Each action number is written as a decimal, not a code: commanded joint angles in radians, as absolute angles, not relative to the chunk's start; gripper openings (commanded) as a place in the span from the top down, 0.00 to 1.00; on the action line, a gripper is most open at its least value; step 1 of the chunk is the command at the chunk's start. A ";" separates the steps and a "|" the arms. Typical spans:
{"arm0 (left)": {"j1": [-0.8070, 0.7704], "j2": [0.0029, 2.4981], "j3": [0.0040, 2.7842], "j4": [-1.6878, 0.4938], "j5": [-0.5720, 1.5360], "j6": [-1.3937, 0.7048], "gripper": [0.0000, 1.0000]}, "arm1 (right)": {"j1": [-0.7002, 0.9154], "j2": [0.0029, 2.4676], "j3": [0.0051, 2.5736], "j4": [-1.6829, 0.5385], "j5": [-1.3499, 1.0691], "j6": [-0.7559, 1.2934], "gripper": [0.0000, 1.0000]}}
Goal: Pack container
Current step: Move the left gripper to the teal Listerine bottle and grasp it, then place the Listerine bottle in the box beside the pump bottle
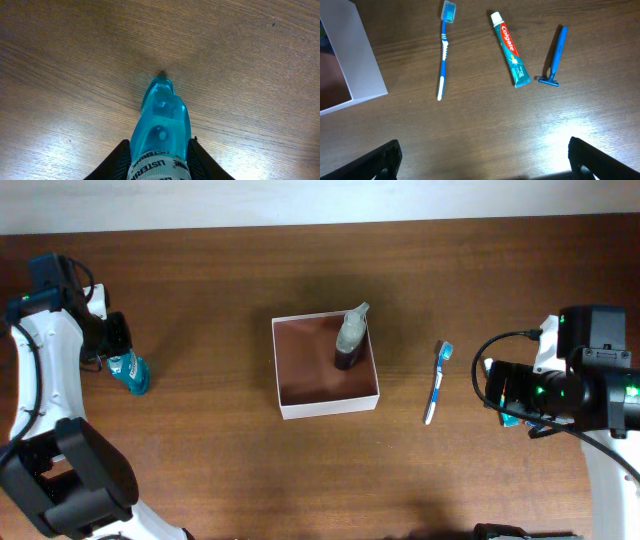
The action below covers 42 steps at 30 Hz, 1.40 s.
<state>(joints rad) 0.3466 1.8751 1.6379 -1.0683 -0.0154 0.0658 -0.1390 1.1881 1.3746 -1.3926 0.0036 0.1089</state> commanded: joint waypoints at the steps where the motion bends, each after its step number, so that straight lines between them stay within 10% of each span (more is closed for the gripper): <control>1: 0.352 1.885 1.630 -1.070 -0.010 0.081 0.71 | -0.147 1.180 1.392 -1.396 0.013 0.113 0.01; 11: 0.352 1.885 1.631 -1.078 -0.010 0.081 0.99 | -0.147 1.180 1.391 -1.396 0.013 0.113 0.01; 42: -0.281 1.660 1.946 -1.295 0.019 -0.121 1.00 | -0.147 1.180 1.392 -1.399 0.013 0.113 0.01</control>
<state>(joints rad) -0.2016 1.6669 1.9282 -1.3193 0.0048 -0.0372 -0.1390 1.1881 1.3746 -1.3991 0.0036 0.1085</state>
